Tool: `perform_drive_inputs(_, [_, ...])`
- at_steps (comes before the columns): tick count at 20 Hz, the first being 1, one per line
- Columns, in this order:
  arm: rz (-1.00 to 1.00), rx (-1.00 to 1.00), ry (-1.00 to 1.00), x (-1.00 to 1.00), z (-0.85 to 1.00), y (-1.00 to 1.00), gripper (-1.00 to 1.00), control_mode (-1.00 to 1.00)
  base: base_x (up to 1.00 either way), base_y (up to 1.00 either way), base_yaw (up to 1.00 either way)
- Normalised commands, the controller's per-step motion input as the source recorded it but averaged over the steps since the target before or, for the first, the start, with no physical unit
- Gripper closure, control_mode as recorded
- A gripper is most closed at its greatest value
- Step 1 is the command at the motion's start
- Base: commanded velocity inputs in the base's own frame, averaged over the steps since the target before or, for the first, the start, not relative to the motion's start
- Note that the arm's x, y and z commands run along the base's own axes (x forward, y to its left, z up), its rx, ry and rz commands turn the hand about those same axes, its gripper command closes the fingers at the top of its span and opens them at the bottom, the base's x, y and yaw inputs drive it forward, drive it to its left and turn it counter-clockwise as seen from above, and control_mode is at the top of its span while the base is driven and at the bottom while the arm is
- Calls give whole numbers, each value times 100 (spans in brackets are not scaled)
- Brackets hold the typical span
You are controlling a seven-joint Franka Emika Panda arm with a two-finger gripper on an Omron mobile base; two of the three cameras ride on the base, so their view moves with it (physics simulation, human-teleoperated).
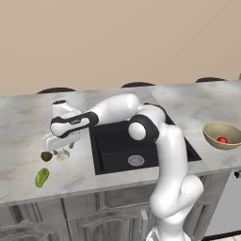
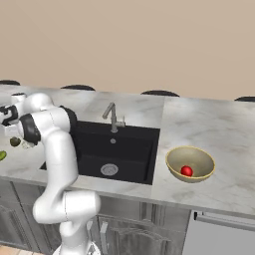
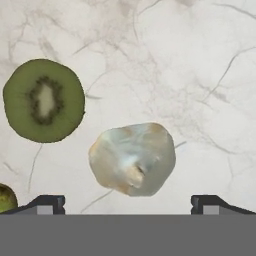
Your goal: There is a mixed pile of frozen fruits and vegetables on the counter. Locate all the frozen vegetables and place the items in a bowl on the counter. Take all the frozen fruits and defrost them in a running sink.
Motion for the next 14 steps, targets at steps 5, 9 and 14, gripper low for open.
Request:
perform_drive_inputs(5, [0,-1,2,29,-1,0,-100,-100,0,0,0])
perform_drive_inputs(9, [0,0,9,11,-19,0,-100,-100,0,0,0])
perform_drive_inputs(14, [0,0,12,4,-33,3,-100,-100,0,0,0])
